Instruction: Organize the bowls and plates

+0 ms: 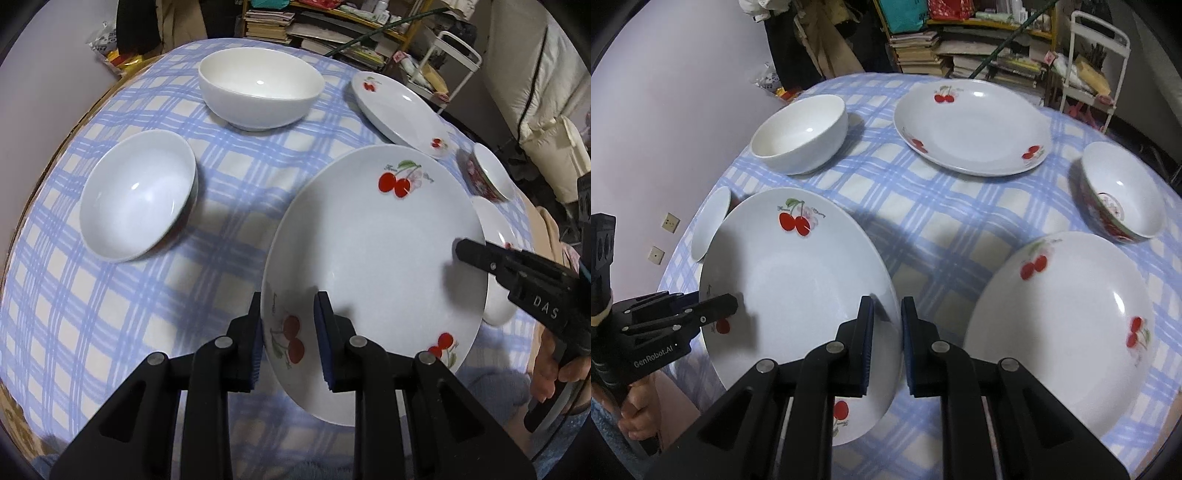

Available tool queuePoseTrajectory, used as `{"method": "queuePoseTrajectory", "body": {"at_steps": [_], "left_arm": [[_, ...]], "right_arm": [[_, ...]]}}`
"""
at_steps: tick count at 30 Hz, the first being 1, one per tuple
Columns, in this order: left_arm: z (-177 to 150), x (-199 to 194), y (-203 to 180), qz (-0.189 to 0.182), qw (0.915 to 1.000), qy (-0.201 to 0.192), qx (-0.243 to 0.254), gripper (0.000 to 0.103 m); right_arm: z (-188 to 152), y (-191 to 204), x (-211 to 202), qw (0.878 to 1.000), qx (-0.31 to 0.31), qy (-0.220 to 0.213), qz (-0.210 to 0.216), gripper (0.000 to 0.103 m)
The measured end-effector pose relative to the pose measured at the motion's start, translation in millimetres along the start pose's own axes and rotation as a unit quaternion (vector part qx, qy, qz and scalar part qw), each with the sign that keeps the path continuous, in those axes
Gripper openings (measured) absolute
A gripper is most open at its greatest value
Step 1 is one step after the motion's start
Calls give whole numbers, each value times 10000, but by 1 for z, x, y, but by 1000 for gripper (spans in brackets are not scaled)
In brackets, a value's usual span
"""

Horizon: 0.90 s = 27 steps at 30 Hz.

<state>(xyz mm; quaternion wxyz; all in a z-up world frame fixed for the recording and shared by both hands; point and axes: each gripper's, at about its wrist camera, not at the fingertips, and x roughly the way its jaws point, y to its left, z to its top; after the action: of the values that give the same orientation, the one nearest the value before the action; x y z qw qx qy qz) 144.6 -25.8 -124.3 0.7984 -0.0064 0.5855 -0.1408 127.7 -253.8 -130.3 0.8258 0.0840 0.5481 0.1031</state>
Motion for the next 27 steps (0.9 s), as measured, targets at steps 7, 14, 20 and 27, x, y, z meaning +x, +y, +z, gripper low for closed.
{"method": "queuePoseTrajectory", "body": {"at_steps": [7, 14, 20, 27], "left_arm": [[-17, -13, -9, -44, 10000, -10, 48, 24], [-28, 0, -12, 30, 9997, 259, 20, 24], [-29, 20, -13, 273, 9984, 489, 19, 24], [-34, 43, -13, 458, 9947, 915, 86, 24]], "right_arm": [[-19, 1, -20, 9996, 206, -169, -88, 16], [-45, -6, -12, 9990, 433, 12, -128, 16], [-50, -12, 7, 9979, 605, 123, -171, 16], [-60, -12, 29, 9960, 682, 491, -313, 17]]}}
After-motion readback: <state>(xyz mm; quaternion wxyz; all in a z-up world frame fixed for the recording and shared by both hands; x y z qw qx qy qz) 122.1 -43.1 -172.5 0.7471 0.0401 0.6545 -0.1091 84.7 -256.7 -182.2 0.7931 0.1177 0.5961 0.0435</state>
